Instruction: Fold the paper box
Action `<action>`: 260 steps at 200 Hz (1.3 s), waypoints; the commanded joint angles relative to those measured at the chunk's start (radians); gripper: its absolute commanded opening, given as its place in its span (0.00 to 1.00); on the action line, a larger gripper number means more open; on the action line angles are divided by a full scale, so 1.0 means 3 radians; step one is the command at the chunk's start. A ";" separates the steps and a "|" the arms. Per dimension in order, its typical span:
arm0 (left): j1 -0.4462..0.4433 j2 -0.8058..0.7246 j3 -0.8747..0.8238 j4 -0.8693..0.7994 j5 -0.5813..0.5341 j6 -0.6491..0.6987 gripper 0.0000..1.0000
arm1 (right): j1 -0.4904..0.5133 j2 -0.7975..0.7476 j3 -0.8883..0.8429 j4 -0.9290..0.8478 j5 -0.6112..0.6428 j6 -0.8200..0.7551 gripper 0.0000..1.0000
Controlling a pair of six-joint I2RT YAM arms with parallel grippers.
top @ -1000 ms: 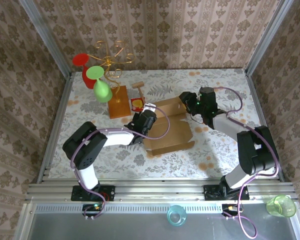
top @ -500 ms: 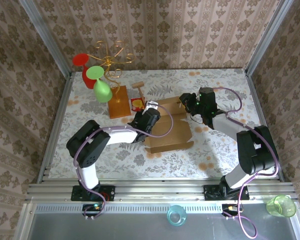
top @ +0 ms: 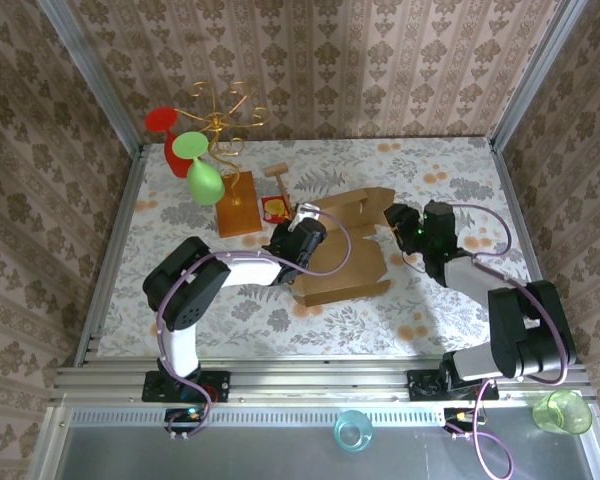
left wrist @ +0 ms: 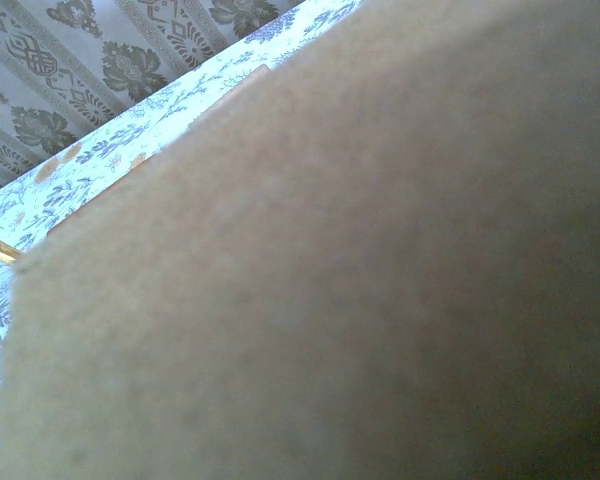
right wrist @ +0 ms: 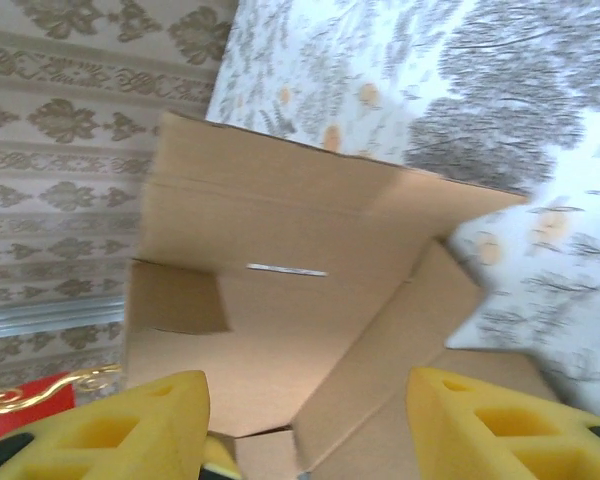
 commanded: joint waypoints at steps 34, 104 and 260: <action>0.0050 0.0100 -0.0020 -0.0254 0.0035 0.0269 0.00 | 0.0018 0.0662 0.0009 0.0471 -0.0020 -0.0134 0.44; 0.0079 0.0087 0.0026 -0.0252 0.0154 0.0346 0.00 | 0.0097 0.1282 0.0441 0.0437 -0.0047 -0.0404 0.43; 0.0103 0.0123 0.0120 -0.0279 0.0236 0.0402 0.00 | 0.0230 0.1560 0.0967 -0.0374 0.0271 -0.0922 0.43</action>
